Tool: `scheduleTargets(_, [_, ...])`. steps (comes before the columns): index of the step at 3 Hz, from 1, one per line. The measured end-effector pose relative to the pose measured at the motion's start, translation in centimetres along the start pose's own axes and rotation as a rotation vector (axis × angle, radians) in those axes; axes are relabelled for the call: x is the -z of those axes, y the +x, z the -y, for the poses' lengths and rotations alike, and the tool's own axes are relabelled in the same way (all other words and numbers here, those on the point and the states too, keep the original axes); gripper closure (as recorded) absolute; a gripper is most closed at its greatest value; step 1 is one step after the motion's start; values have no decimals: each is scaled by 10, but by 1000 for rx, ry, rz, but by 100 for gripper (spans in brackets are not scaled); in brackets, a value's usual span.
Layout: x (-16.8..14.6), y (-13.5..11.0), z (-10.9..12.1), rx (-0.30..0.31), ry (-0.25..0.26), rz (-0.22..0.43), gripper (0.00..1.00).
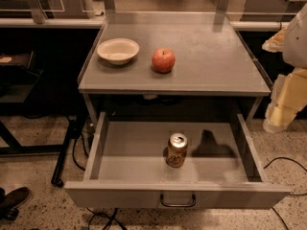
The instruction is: Pick orange can from top drawer and place on counter
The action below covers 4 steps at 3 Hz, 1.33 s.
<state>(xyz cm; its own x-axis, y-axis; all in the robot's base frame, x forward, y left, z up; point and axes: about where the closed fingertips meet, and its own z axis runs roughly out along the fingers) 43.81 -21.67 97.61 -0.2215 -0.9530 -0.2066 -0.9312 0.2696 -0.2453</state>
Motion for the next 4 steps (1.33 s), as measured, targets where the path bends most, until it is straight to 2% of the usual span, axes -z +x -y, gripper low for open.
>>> scheduleTargets(1, [0, 0, 0, 0, 0, 0, 0])
scheduleTargets(2, [-29, -5, 0, -18, -22, 42, 0])
scheduleTargets(3, [-40, -11, 8, -25, 11, 75, 0])
scheduleTargets(4, [-43, -12, 0, -22, 2, 98, 0])
